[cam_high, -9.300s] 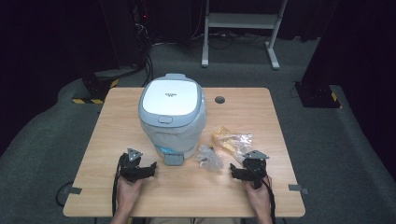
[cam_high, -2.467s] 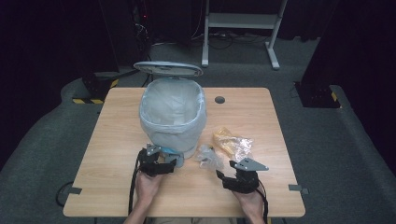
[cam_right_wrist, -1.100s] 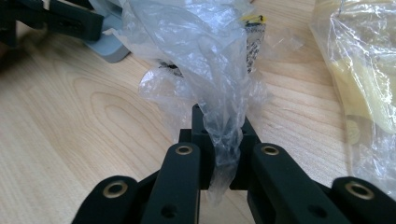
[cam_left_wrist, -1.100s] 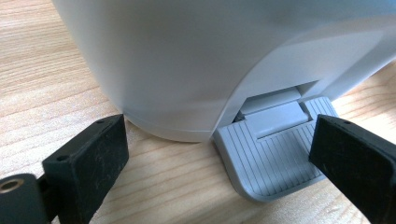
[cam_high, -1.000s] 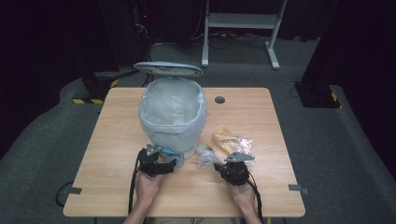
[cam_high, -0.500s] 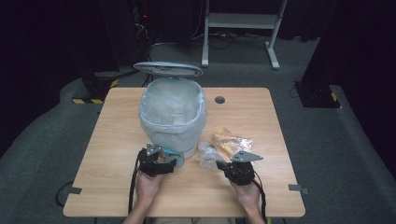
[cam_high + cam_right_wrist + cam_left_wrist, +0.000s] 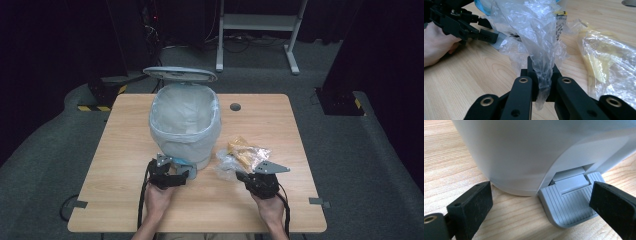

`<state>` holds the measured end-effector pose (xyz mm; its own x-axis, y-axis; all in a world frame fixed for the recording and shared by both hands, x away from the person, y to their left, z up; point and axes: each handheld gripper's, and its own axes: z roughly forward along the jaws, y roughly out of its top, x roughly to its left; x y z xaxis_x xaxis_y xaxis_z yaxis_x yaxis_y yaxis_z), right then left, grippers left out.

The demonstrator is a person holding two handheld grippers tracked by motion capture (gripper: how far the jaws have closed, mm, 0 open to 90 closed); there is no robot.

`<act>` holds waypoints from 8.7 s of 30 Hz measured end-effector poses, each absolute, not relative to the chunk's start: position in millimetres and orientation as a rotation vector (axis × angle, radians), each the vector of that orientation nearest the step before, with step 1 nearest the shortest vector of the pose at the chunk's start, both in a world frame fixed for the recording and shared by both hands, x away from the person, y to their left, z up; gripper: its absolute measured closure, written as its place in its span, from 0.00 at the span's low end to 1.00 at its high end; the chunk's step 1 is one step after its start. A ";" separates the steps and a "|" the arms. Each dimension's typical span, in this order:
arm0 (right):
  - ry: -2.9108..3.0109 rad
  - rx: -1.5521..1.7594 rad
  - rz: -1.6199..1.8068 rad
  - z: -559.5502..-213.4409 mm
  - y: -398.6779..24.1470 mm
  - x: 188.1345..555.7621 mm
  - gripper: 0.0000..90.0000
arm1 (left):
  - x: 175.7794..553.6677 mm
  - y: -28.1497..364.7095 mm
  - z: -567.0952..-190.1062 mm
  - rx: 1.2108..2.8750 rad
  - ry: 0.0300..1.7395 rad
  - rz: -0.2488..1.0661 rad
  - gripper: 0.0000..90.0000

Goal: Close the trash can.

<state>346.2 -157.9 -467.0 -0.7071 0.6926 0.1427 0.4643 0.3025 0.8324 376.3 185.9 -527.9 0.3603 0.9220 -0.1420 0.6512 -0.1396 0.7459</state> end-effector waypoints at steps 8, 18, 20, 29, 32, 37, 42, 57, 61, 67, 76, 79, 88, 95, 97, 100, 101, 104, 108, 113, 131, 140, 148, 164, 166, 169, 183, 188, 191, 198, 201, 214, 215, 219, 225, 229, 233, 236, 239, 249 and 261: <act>2.318 1.050 1.377 -456.1 -162.7 344.5 0.96 | 376.4 186.0 -527.9 1.875 1.370 0.458 0.05; 2.309 1.027 1.397 -440.9 -165.8 342.9 0.96 | 376.4 186.2 -527.9 1.874 1.368 0.455 0.05; 2.305 1.021 1.401 -437.7 -167.0 342.8 0.96 | 376.5 186.2 -528.0 1.874 1.367 0.455 0.05; 2.278 0.993 1.439 -419.5 -171.8 341.5 0.96 | 376.4 186.4 -528.0 1.871 1.367 0.453 0.05; 2.274 0.984 1.451 -411.7 -173.1 341.7 0.96 | 376.5 186.5 -527.9 1.872 1.366 0.453 0.05; 2.271 0.970 1.462 -404.6 -175.4 342.6 0.96 | 376.4 186.5 -527.9 1.872 1.366 0.452 0.05; 2.265 0.962 1.479 -394.3 -177.0 345.3 0.96 | 376.4 186.4 -527.9 1.872 1.366 0.453 0.05; 2.256 0.909 1.560 -361.9 -173.7 354.9 0.96 | 376.3 186.4 -527.9 1.871 1.367 0.452 0.06; 2.242 0.910 1.577 -358.6 -174.4 356.0 0.96 | 376.2 186.5 -527.9 1.870 1.367 0.451 0.06; 2.247 0.898 1.582 -348.9 -171.3 359.6 0.96 | 376.2 186.4 -527.9 1.869 1.367 0.451 0.06; 2.251 0.851 1.593 -327.4 -165.8 369.1 0.96 | 376.0 186.7 -527.4 1.878 1.368 0.469 0.06; 2.256 0.838 1.597 -321.7 -162.4 372.8 0.96 | 375.9 186.8 -527.4 1.878 1.368 0.469 0.06; 2.278 0.798 1.595 -305.1 -144.2 384.7 0.96 | 375.8 186.3 -527.8 1.871 1.372 0.451 0.06; 2.307 0.777 1.558 -293.8 -123.0 397.1 0.96 | 375.8 186.6 -527.6 1.874 1.371 0.456 0.06; 2.320 0.774 1.550 -293.4 -116.7 401.9 0.96 | 375.8 186.4 -527.7 1.871 1.372 0.451 0.06; 2.336 0.772 1.543 -291.4 -109.0 407.9 0.96 | 375.8 186.3 -527.7 1.870 1.373 0.451 0.06; 2.339 0.769 1.540 -290.4 -107.2 409.1 0.96 | 375.8 186.4 -527.7 1.870 1.373 0.450 0.06; 2.348 0.764 1.530 -286.2 -100.3 414.3 0.96 | 375.9 186.5 -527.8 1.869 1.371 0.448 0.06; 2.358 0.764 1.511 -283.9 -91.5 420.5 0.96 | 376.0 186.6 -527.8 1.870 1.371 0.448 0.06; 2.383 0.757 1.477 -284.7 -77.4 428.5 0.96 | 376.0 186.7 -527.7 1.871 1.370 0.446 0.06; 2.473 0.784 1.404 -298.7 -38.3 450.4 0.93 | 376.2 187.0 -527.8 1.863 1.370 0.443 0.06; 2.456 0.824 1.361 -302.7 -33.7 457.6 0.76 | 376.2 187.1 -527.9 1.863 1.369 0.443 0.06; 2.427 0.791 1.325 -303.0 -31.5 453.9 0.61 | 376.2 187.2 -527.9 1.862 1.369 0.442 0.06; 2.288 0.783 1.399 -300.3 -49.5 433.7 0.43 | 376.1 187.2 -527.8 1.861 1.371 0.441 0.06; 2.281 0.789 1.421 -300.1 -53.8 432.1 0.43 | 376.1 187.3 -527.8 1.862 1.369 0.440 0.06; 2.272 0.788 1.440 -299.9 -58.1 429.3 0.44 | 376.1 187.3 -527.7 1.862 1.370 0.440 0.06; 2.232 0.794 1.492 -301.1 -77.2 419.3 0.46 | 376.1 187.2 -527.8 1.860 1.371 0.441 0.06; 2.233 0.799 1.495 -302.6 -83.2 417.9 0.46 | 376.1 187.3 -527.8 1.860 1.371 0.441 0.06; 2.215 0.797 1.504 -304.5 -87.8 416.7 0.45 | 376.1 187.3 -527.8 1.860 1.371 0.441 0.06; 2.181 0.841 1.515 -306.9 -102.0 413.4 0.45 | 376.1 187.3 -527.8 1.860 1.371 0.441 0.06; 2.164 0.869 1.516 -310.4 -110.0 411.7 0.45 | 376.1 187.2 -527.8 1.859 1.371 0.441 0.06; 2.117 0.912 1.474 -323.6 -127.2 401.1 0.43 | 376.1 187.3 -527.8 1.860 1.370 0.442 0.06; 2.116 0.917 1.473 -324.8 -128.2 400.4 0.43 | 376.1 187.2 -527.8 1.860 1.371 0.442 0.06; 2.118 0.933 1.453 -331.2 -133.4 398.8 0.41 | 376.1 187.2 -527.9 1.858 1.371 0.441 0.06; 2.121 0.959 1.445 -344.5 -145.9 395.6 0.39 | 376.1 187.3 -527.8 1.858 1.371 0.440 0.06; 2.128 0.979 1.441 -352.3 -152.0 394.1 0.39 | 376.1 187.3 -527.8 1.858 1.371 0.440 0.06; 2.130 0.993 1.436 -359.2 -155.9 392.1 0.39 | 376.1 187.3 -527.8 1.859 1.371 0.441 0.06; 2.132 1.004 1.434 -363.6 -158.1 391.3 0.39 | 376.1 187.3 -527.8 1.859 1.371 0.441 0.06; 2.130 1.014 1.421 -368.5 -160.9 390.2 0.39 | 376.2 187.3 -527.8 1.859 1.371 0.441 0.06; 2.129 1.063 1.376 -384.7 -171.6 386.5 0.40 | 376.2 187.3 -527.8 1.859 1.371 0.440 0.06; 2.130 1.133 1.333 -408.0 -180.8 386.2 0.39 | 376.2 187.3 -527.9 1.857 1.371 0.440 0.06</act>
